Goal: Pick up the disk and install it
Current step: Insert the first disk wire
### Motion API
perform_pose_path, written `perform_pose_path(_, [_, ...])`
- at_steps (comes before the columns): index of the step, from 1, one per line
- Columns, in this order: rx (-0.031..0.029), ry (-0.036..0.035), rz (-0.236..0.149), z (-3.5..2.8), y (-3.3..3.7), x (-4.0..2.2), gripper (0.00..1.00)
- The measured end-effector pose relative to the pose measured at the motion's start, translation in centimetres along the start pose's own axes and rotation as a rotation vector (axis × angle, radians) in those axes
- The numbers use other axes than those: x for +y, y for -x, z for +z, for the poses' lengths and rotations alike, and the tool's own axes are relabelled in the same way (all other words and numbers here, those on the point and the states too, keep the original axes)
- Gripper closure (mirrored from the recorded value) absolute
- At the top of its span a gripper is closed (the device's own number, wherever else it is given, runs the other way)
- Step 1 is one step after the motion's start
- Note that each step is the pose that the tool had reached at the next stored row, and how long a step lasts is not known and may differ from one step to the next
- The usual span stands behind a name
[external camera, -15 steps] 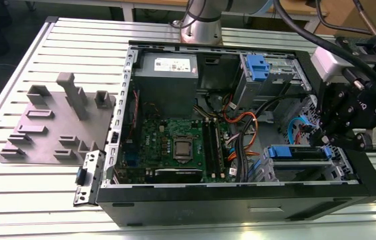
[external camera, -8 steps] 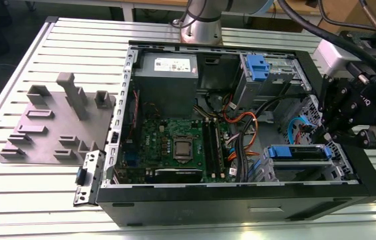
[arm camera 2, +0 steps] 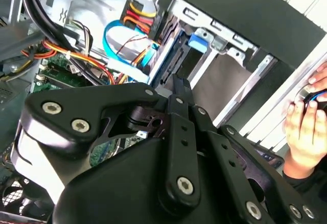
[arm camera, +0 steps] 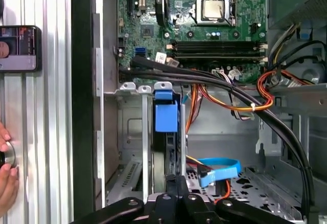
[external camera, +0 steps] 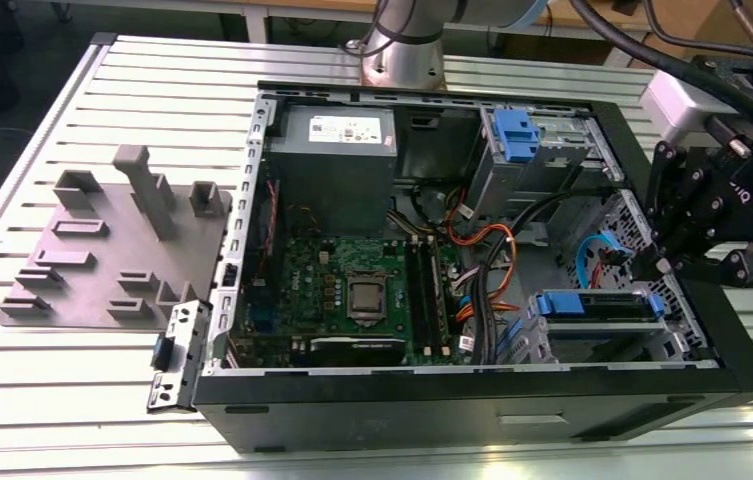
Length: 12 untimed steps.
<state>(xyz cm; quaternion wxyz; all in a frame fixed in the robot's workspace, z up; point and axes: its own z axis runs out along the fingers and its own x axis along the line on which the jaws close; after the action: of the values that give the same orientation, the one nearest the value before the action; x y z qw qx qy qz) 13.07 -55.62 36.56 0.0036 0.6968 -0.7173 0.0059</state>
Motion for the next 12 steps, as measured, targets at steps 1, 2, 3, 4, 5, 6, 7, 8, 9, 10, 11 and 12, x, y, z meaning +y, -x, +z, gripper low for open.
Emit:
perform_pose_path(1, [0.0000, 0.0000, 0.000, 0.00, 0.10, -0.20, 0.89])
perform_pose_path(2, [0.0001, 0.0000, 0.000, 0.00, 0.20, -0.43, 0.89])
perform_pose_path(3, [0.0001, 0.0000, 0.000, 0.00, 0.32, -0.66, 0.89])
perform_pose_path(4, [0.0001, 0.0001, 0.000, 0.00, 0.44, -0.89, 0.89])
perform_pose_path(5, [0.0001, 0.0001, 0.000, 0.00, 0.59, -1.10, 0.89])
perform_pose_path(6, [0.0001, 0.0001, 0.000, 0.00, 0.76, -1.25, 0.89])
perform_pose_path(7, [0.0000, 0.0002, 0.000, 0.01, 0.95, -1.38, 0.89])
perform_pose_path(8, [0.0002, 0.0002, 0.000, 0.01, 1.18, -1.47, 0.89])
perform_pose_path(9, [0.0001, 0.0003, 0.000, 0.01, 1.43, -1.55, 0.89])
perform_pose_path(10, [0.0002, 0.0003, 0.000, 0.01, 1.69, -1.61, 0.89])
perform_pose_path(11, [0.0001, 0.0004, 0.000, 0.03, 1.95, -1.67, 0.89])
perform_pose_path(12, [0.0001, 0.0011, 0.000, 0.06, 2.20, -1.73, 0.89])
